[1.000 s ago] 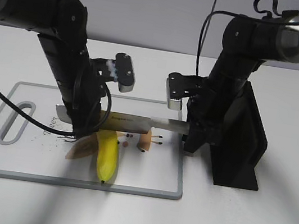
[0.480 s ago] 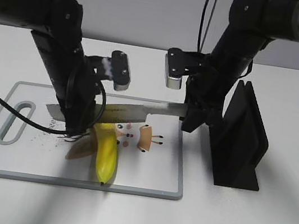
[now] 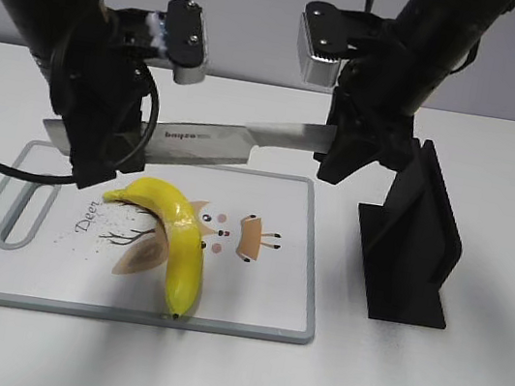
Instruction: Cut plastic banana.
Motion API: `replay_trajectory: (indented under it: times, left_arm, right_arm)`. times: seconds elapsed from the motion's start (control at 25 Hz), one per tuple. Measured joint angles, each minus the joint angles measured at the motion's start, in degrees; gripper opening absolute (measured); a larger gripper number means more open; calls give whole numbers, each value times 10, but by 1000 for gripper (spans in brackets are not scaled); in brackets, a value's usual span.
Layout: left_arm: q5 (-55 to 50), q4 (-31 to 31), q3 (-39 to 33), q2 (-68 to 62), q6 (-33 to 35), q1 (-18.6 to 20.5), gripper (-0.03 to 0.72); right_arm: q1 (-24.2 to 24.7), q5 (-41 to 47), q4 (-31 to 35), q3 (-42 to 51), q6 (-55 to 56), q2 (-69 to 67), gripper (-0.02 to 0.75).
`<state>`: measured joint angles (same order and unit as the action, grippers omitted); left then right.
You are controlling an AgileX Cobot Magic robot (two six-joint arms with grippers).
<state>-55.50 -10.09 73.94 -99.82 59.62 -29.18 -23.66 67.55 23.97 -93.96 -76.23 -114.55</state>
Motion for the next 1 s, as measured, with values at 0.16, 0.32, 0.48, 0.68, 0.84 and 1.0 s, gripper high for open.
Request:
replay_trajectory:
  times: [0.16, 0.32, 0.48, 0.68, 0.84, 1.0]
  left_arm:
    - [-9, -6, 0, 4, -1, 0, -1]
    - [-10, -15, 0, 4, -2, 0, 192]
    - [-11, -29, 0, 4, -2, 0, 551]
    - [-11, -32, 0, 5, -3, 0, 636]
    - [-12, -21, 0, 28, -3, 0, 637]
    - [-40, 9, 32, 60, -23, 0, 606]
  right_arm:
    - [-1, 11, 2, -5, 1, 2, 202]
    - [-1, 15, 3, -5, 5, 2, 196]
    - [0, 11, 4, -6, 16, 2, 192]
    - [0, 8, 3, -6, 20, 2, 193]
    - [0, 8, 2, -6, 22, 2, 193]
    - [0, 16, 1, -13, 32, 2, 193]
